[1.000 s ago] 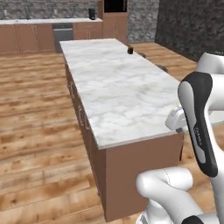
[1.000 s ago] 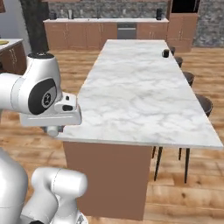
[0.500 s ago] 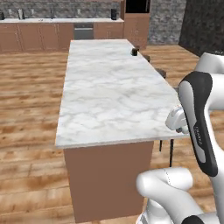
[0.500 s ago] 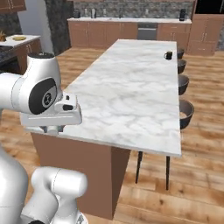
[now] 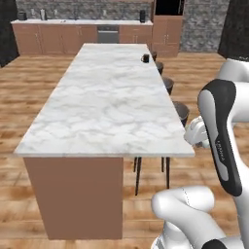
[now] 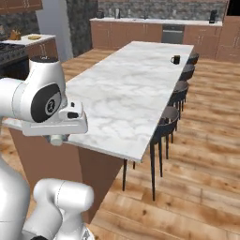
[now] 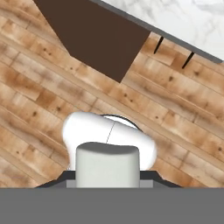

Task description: Pick up the marshmallow and place it in the cup of hot chocolate on the dining counter.

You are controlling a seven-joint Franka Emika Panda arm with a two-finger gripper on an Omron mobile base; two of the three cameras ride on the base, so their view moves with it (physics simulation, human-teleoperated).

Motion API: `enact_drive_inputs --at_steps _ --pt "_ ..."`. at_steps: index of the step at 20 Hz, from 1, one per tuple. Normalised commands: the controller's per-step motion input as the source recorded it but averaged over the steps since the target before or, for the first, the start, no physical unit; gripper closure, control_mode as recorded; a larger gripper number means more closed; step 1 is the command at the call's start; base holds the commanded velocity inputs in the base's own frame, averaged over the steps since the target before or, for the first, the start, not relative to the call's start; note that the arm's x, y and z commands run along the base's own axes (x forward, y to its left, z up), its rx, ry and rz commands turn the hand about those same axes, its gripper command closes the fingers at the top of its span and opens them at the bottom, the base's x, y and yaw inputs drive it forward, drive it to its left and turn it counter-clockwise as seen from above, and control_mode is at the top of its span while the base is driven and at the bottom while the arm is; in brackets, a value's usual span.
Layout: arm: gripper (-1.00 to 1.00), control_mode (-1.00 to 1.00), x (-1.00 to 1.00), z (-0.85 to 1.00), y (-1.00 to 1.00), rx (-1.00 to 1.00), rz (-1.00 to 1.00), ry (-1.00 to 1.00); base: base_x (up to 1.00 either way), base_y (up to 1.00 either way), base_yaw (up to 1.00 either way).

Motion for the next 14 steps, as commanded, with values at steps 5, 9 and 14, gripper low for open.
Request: enact_drive_inputs --at_steps 5,9,14 --pt "1.00 1.00 0.00 0.00 0.00 0.00 0.00 0.00 -0.07 -1.00 0.36" --pt "1.00 1.00 0.00 0.00 0.00 0.00 0.00 0.00 -0.04 -1.00 0.42" --pt "1.00 1.00 0.00 0.00 0.00 0.00 0.00 0.00 -0.02 -1.00 0.45"
